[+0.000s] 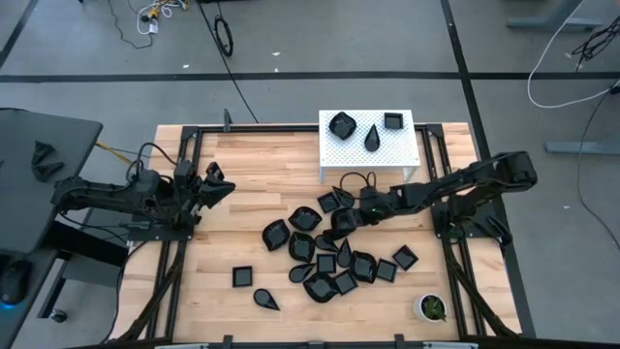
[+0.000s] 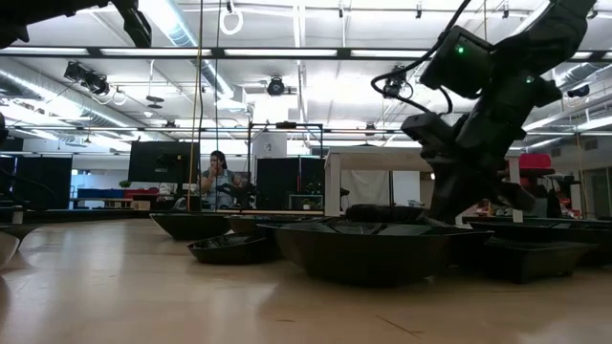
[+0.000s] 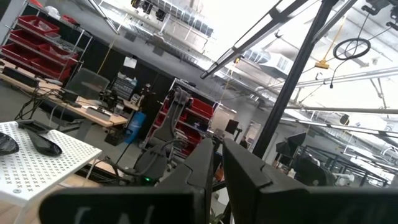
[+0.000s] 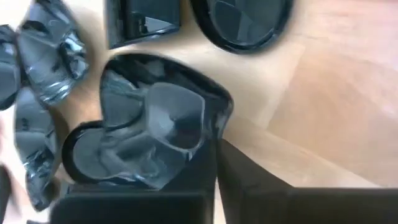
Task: Pick & Place Mini shaped plates
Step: Stack the leaf shaped plate on top of the leaf shaped plate on the shelf
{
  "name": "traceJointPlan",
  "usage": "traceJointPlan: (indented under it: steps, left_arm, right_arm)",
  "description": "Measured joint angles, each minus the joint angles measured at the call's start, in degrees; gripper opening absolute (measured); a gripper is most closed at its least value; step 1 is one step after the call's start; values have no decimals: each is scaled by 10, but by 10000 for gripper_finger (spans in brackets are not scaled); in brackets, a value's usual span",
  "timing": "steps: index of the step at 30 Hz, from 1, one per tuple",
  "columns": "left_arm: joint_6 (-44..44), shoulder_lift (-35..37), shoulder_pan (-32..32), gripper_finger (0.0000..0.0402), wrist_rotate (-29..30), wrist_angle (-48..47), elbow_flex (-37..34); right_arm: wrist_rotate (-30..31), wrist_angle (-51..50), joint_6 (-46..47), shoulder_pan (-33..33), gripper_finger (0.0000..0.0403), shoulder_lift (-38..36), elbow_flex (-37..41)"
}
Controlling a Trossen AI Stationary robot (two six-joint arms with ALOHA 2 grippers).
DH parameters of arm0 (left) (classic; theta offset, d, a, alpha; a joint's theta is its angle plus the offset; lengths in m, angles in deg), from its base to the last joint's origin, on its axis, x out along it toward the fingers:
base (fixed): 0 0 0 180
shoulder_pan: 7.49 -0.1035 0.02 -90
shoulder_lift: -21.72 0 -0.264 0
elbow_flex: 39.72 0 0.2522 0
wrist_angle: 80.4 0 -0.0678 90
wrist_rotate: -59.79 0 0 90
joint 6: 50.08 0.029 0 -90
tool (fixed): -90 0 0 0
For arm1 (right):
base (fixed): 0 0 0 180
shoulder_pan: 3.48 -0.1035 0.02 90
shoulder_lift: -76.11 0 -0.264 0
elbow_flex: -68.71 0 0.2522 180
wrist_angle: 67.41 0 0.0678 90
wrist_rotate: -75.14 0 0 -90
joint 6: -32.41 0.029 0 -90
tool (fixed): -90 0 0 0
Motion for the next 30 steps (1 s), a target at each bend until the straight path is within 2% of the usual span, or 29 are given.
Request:
traceJointPlan:
  steps: [4,7,11,14,18,21,26,30]
  left_arm:
    - [0,0,0,42,0,0,0]
    - [0,0,0,42,0,0,0]
    - [0,0,0,42,0,0,0]
    - [0,0,0,42,0,0,0]
    - [0,0,0,42,0,0,0]
    - [0,0,0,42,0,-1,0]
    - [0,0,0,42,0,-1,0]
    - [0,0,0,42,0,-2,0]
  right_arm:
    - [0,-47,-16,5,9,-52,-2]
    - [1,-112,-50,13,5,-111,-31]
    - [-1,-207,-144,42,4,-170,-123]
    - [0,-294,-247,94,2,-177,-227]
    - [19,-414,-420,202,2,-134,-366]
    - [13,-463,-543,306,1,-78,-446]
    - [-83,-468,-694,432,1,31,-548]
    - [-154,-481,-761,474,6,109,-607]
